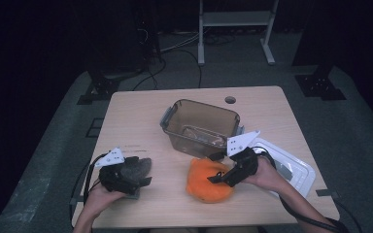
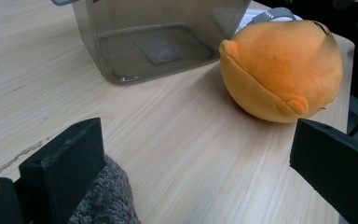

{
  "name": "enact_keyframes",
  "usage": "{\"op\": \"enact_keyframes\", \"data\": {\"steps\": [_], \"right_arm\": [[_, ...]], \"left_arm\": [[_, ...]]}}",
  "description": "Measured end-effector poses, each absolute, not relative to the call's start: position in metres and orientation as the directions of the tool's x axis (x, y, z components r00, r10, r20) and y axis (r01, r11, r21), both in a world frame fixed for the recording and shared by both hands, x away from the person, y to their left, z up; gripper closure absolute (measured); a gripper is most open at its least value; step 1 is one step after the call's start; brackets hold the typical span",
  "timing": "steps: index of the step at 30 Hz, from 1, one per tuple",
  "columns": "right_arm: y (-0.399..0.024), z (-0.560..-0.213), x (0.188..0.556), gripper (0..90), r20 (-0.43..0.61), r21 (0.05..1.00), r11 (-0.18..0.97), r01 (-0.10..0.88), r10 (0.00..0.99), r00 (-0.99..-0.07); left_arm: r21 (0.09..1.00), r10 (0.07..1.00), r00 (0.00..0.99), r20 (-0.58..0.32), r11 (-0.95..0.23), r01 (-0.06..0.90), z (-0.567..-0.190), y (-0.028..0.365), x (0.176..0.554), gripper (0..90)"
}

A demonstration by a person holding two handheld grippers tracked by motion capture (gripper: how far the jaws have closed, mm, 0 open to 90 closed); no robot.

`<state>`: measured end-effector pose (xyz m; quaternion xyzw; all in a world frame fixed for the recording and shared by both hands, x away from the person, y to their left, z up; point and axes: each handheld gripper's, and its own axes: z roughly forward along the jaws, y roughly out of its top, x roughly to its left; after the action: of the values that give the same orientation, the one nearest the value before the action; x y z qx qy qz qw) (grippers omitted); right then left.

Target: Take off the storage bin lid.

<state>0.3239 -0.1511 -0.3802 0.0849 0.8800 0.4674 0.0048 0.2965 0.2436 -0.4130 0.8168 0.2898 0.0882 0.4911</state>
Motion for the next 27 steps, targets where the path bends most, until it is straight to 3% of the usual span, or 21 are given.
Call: {"op": "enact_keyframes", "data": {"steps": [14, 19, 27], "right_arm": [[-0.142, -0.394, 0.329, 37.4, 0.064, 0.797, 0.583, 0.159, 0.181, -0.981], [-0.139, -0.399, 0.331, 49.7, 0.066, 0.790, 0.591, 0.166, 0.187, -0.980], [-0.139, -0.408, 0.328, 60.9, 0.052, 0.778, 0.606, 0.166, 0.200, -0.978]], "left_arm": [[0.852, 0.563, 0.814, -0.142, -0.350, 0.390, -0.414, 0.243, 0.297, 2.5], [0.852, 0.563, 0.814, -0.143, -0.349, 0.391, -0.414, 0.244, 0.297, 2.5], [0.851, 0.563, 0.814, -0.144, -0.349, 0.392, -0.415, 0.245, 0.297, 2.6]]}}
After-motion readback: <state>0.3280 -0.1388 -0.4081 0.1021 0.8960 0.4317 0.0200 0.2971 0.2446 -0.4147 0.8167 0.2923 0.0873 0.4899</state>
